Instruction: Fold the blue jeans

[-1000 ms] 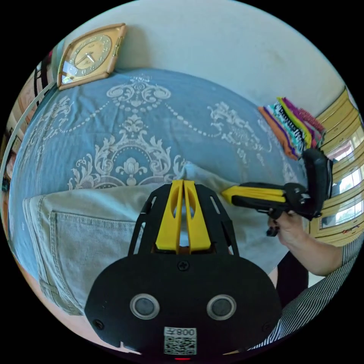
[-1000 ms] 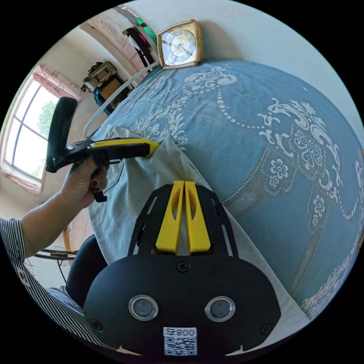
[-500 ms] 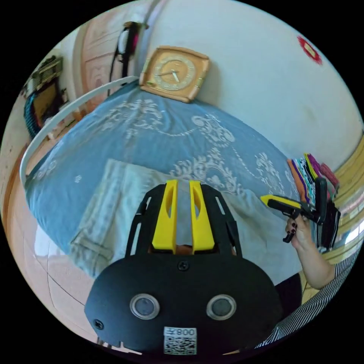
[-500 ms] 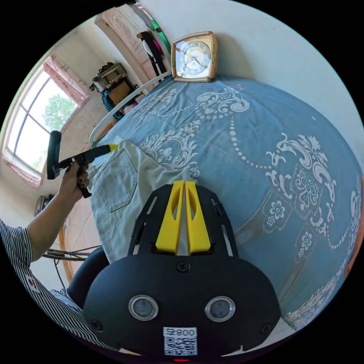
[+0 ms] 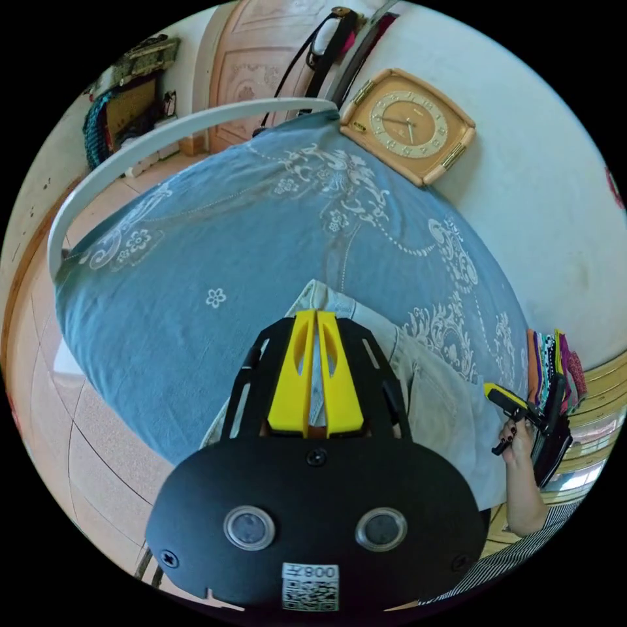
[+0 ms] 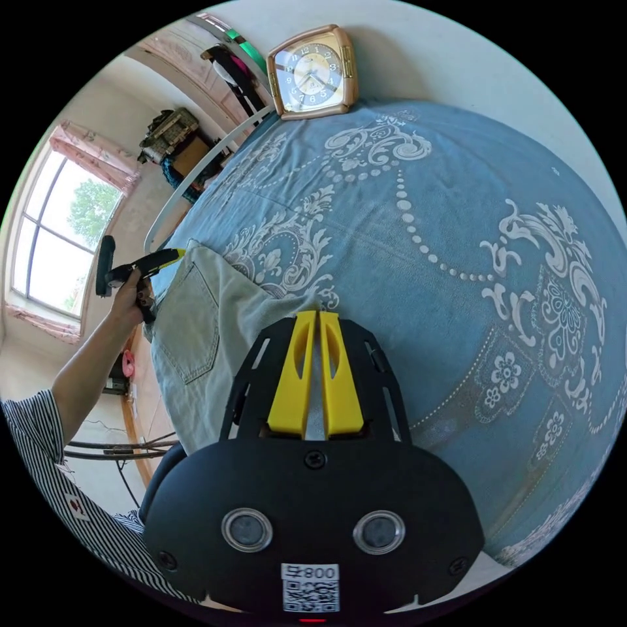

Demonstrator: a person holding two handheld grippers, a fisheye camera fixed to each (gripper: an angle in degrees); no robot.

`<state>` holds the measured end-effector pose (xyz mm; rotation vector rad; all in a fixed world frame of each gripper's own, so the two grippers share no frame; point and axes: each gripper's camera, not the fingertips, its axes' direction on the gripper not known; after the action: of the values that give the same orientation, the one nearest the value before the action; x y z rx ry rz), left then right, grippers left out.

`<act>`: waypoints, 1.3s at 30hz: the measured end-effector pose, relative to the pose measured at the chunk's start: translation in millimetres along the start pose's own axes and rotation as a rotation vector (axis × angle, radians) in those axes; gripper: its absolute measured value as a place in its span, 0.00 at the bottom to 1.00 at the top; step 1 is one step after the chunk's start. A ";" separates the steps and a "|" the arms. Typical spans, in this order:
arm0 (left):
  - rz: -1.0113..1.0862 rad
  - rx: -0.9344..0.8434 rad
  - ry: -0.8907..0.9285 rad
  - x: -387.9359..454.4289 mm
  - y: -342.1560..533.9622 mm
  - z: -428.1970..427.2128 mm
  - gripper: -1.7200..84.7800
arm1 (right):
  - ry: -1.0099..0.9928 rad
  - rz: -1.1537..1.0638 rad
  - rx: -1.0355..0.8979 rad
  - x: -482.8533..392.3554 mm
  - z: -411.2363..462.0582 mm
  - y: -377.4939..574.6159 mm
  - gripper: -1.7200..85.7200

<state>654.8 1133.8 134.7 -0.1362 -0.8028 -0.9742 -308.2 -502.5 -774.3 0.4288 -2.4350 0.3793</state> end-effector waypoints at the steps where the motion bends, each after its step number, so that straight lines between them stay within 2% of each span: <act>1: -0.002 0.020 -0.001 -1.9 3.7 -2.0 0.03 | 0.000 0.004 -0.004 1.0 -4.7 -1.6 0.03; 4: 0.013 0.091 -0.011 -10.0 21.4 -7.6 0.03 | 0.025 0.022 0.022 1.2 -20.0 -3.0 0.02; 8: -0.026 0.048 -0.015 -27.9 40.4 19.2 0.02 | 0.013 0.062 0.012 2.2 -30.3 -6.1 0.02; 13: -0.074 0.112 -0.041 -37.0 63.3 26.2 0.02 | 0.041 -0.017 0.100 -29.8 -66.7 -2.6 0.02; 14: -0.053 0.155 -0.086 -34.2 71.5 21.1 0.02 | 0.051 -0.054 0.113 -41.2 -72.1 -1.3 0.02; 17: 0.073 0.208 0.026 -19.3 94.8 17.6 0.02 | 0.144 -0.115 0.067 -64.8 -64.7 -3.4 0.02; 20: 0.246 0.127 0.044 6.8 119.3 37.6 0.02 | 0.219 -0.147 0.079 -78.9 -57.3 -4.7 0.02; 23: 0.325 -0.021 -0.070 11.2 141.0 74.6 0.02 | 0.239 -0.174 0.101 -87.5 -64.6 -4.2 0.02; 26: 0.290 -0.021 -0.033 -1.6 151.0 74.4 0.02 | 0.244 -0.165 0.045 -91.8 -77.5 -11.2 0.02; 30: 0.311 0.038 -0.123 -7.6 181.4 58.0 0.02 | 0.217 -0.136 0.129 -100.9 -105.9 -14.8 0.02; 32: 0.297 0.050 -0.102 -16.7 196.3 52.4 0.02 | 0.220 -0.136 0.078 -105.4 -100.0 -22.2 0.02; 36: 0.265 -0.010 -0.127 -44.7 228.7 52.0 0.02 | 0.157 -0.088 0.042 -98.1 -101.9 -31.3 0.02; 39: 0.237 0.036 -0.202 -59.4 255.0 33.8 0.02 | 0.265 -0.098 0.086 -111.9 -123.8 -30.8 0.02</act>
<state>817.3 1336.8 180.4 -0.2961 -0.9654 -0.7285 -146.2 -461.3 -745.4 0.4994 -2.1379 0.4691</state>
